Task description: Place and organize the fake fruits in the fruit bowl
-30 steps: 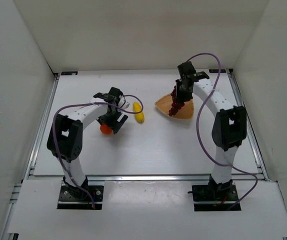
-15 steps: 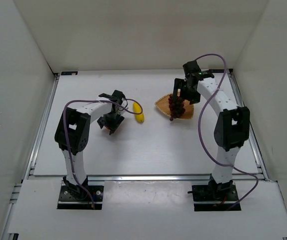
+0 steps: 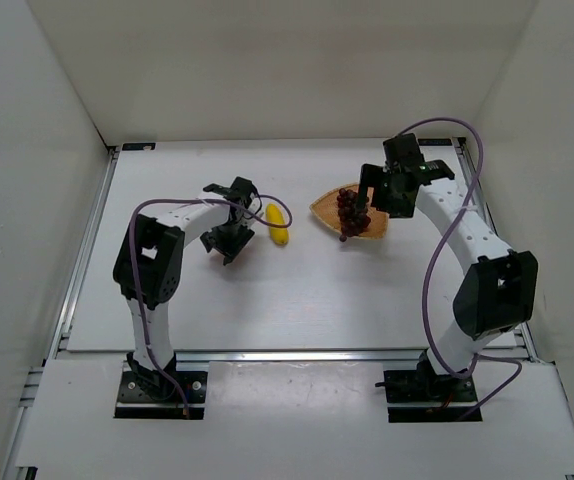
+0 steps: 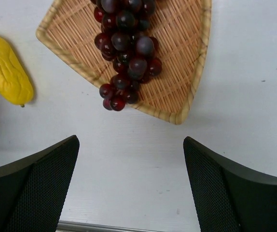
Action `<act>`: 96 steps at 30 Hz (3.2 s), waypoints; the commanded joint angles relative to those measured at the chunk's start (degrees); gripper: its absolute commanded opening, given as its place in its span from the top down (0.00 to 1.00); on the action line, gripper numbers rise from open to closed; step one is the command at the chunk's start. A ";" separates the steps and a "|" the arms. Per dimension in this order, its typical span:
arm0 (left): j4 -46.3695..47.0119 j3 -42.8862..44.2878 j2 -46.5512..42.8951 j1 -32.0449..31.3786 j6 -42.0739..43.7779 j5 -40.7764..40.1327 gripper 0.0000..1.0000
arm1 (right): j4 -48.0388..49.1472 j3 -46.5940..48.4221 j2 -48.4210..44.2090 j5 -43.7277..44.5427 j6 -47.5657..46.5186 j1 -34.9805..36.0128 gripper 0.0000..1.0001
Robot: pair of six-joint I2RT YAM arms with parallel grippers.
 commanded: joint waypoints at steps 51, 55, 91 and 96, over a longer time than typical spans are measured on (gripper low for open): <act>11.04 47.64 11.26 -23.80 10.08 9.65 0.00 | 3.60 -10.42 -14.94 -6.82 -0.29 -12.07 0.08; 9.99 48.80 6.61 -22.58 5.51 8.17 0.00 | 4.12 -7.95 -13.28 -8.13 -2.39 -7.43 0.08; 3.92 10.31 -23.28 19.61 -13.05 1.74 0.00 | 0.43 33.89 33.07 8.74 2.60 28.01 0.92; 3.92 9.16 -24.42 19.61 -13.05 1.74 0.00 | 1.66 28.29 18.32 7.86 2.61 24.34 0.94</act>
